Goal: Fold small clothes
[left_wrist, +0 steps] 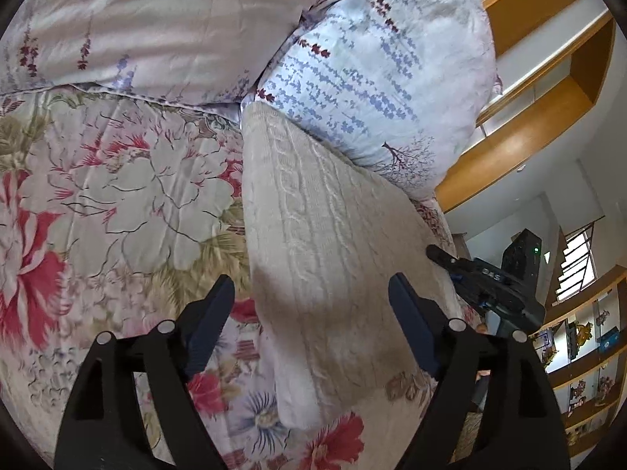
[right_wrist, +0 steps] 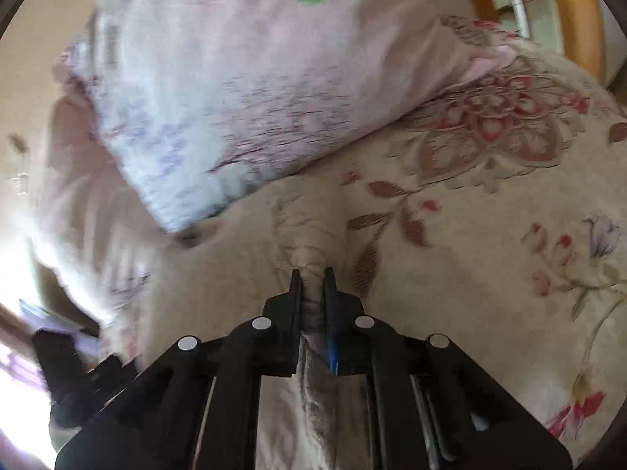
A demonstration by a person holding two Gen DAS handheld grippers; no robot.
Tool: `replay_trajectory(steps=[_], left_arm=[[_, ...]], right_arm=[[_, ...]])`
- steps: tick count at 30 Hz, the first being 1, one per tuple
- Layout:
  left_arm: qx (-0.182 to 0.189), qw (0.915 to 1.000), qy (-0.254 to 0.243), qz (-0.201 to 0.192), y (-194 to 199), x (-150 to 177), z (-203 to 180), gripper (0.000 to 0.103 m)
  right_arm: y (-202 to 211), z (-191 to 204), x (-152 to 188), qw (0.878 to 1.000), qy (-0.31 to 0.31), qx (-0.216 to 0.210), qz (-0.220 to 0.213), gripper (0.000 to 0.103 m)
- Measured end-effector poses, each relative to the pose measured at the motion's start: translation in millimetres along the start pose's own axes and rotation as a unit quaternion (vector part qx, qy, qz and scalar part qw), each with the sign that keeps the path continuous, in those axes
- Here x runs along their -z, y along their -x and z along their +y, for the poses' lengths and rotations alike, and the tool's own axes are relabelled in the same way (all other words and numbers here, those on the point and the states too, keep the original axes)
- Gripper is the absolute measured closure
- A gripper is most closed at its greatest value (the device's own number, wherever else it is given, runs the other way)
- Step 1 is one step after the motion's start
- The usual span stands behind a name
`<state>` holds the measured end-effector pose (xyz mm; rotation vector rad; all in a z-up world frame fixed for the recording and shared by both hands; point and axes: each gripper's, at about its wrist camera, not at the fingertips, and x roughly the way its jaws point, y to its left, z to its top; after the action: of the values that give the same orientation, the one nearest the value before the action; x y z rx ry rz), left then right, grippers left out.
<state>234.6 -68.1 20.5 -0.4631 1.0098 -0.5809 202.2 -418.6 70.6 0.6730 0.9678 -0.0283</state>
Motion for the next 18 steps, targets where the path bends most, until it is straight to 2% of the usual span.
replay_trajectory(steps=[3, 5, 7, 8, 9, 11, 18], left_arm=[[-0.002, 0.9999, 0.008, 0.007, -10.6, -2.7, 2.1, 0.02], [0.001, 0.9998, 0.016, 0.011, -15.1, -4.4, 4.1, 0.019], [0.005, 0.9997, 0.021, 0.013, -18.8, -6.8, 5.0, 0.018], [0.006, 0.9996, 0.024, 0.012, -19.9, -8.3, 5.4, 0.018], [0.009, 0.9996, 0.026, 0.01, -21.4, -10.5, 5.4, 0.018], [0.01, 0.9995, 0.029, 0.012, -24.6, -14.0, 4.7, 0.016], [0.022, 0.9986, 0.037, 0.029, -38.5, -23.3, 6.2, 0.015]], right_arm=[[-10.1, -13.1, 2.5, 0.999, -0.032, 0.007, 0.008, 0.093], [-8.9, -13.1, 3.2, 1.0, -0.027, 0.001, 0.013, 0.092], [-2.8, -13.1, 1.3, 0.999, -0.028, -0.015, 0.019, 0.085], [3.0, -15.3, -0.4, 0.999, -0.037, -0.029, 0.021, 0.07], [6.6, -17.2, -2.3, 0.998, -0.043, -0.039, 0.022, 0.045], [13.8, -21.0, -6.4, 0.997, -0.049, -0.061, 0.02, 0.025], [-3.4, -15.3, -7.7, 0.995, -0.018, -0.066, 0.075, 0.025]])
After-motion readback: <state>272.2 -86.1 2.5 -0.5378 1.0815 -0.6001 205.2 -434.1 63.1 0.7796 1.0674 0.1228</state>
